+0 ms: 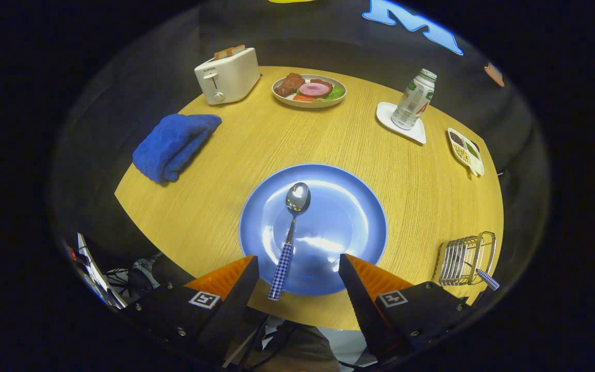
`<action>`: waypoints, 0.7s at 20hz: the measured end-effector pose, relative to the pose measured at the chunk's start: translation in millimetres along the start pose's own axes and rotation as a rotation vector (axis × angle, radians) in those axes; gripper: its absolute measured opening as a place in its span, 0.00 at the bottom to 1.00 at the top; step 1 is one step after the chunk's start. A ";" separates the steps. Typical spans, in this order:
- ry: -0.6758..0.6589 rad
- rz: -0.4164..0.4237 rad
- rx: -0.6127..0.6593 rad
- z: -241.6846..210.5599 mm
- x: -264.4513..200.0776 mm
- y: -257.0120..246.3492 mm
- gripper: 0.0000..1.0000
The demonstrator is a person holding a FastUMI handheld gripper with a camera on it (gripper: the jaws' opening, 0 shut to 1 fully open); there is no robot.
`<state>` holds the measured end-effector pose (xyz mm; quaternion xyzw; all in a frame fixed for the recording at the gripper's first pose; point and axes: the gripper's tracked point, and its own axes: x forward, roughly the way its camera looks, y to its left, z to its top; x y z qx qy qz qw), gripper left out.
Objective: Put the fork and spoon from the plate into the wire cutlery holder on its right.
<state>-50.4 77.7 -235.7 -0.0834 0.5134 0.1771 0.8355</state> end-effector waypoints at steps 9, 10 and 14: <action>0.125 0.001 0.038 -23.2 35.9 1.9 0.95; 0.128 0.025 0.031 -23.9 42.2 5.9 0.93; 0.221 0.074 -0.017 -37.9 50.5 6.7 0.40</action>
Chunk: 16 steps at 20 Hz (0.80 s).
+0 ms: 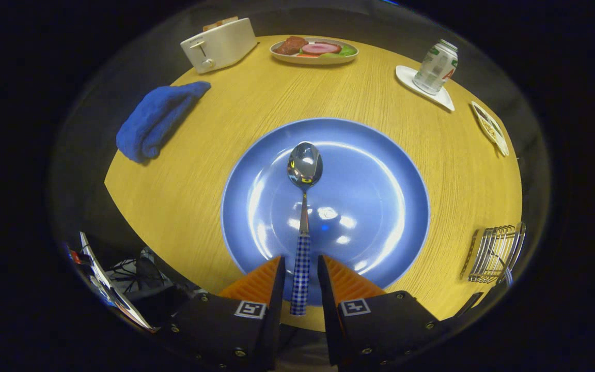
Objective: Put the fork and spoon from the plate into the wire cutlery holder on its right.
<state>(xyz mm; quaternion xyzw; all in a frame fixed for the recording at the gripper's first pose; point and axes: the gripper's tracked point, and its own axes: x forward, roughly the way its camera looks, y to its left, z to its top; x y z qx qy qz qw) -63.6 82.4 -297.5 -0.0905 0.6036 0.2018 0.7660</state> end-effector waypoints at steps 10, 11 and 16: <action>0.034 -0.021 -0.117 8.7 -15.3 -21.2 0.02; 0.033 -0.034 -0.122 5.7 -23.7 -32.6 0.02; 0.074 -0.113 -0.132 -6.6 -66.0 -76.7 0.02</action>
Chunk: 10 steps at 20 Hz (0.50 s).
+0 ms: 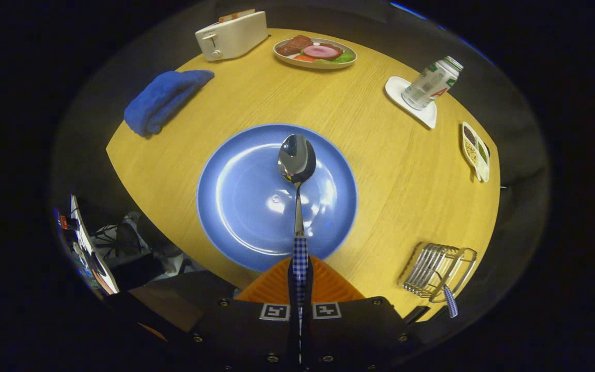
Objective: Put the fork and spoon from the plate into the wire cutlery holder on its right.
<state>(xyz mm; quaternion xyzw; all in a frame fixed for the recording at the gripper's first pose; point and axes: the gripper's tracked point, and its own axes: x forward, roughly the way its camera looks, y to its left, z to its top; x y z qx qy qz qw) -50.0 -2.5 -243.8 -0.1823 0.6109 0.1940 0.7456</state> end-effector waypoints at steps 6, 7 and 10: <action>0.026 -0.050 0.032 -29.0 -27.1 -41.4 0.02; 0.037 -0.062 0.032 -36.3 -32.0 -50.1 0.02; 0.071 -0.094 0.031 -56.2 -47.2 -75.3 0.02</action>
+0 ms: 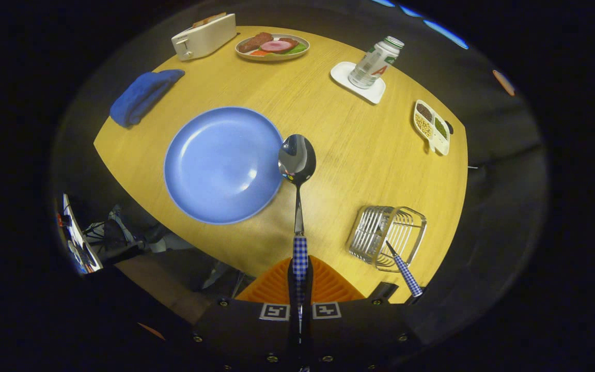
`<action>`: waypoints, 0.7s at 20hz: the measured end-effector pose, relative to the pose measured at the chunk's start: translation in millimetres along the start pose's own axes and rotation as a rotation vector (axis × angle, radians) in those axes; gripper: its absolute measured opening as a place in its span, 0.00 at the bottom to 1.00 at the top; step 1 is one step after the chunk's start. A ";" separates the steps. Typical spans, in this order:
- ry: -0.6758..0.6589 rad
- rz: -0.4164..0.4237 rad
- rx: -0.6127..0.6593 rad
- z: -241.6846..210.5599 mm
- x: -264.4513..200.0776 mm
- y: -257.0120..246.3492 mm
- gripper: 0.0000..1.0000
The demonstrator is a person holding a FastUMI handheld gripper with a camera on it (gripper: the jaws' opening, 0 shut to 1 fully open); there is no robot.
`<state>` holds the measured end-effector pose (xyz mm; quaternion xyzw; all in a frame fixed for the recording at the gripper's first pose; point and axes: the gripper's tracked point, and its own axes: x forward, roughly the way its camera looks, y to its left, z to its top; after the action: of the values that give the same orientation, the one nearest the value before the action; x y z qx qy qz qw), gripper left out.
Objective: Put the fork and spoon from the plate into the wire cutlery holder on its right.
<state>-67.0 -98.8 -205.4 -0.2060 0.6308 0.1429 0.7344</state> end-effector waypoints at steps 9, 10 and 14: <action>0.107 -0.091 0.084 -44.3 -28.5 -61.8 0.02; 0.137 -0.101 0.082 -51.3 -31.1 -67.3 0.02; 0.182 -0.132 0.093 -64.4 -38.0 -88.5 0.02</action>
<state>-87.6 -205.4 -164.8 -0.2248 0.6859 0.0457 0.6906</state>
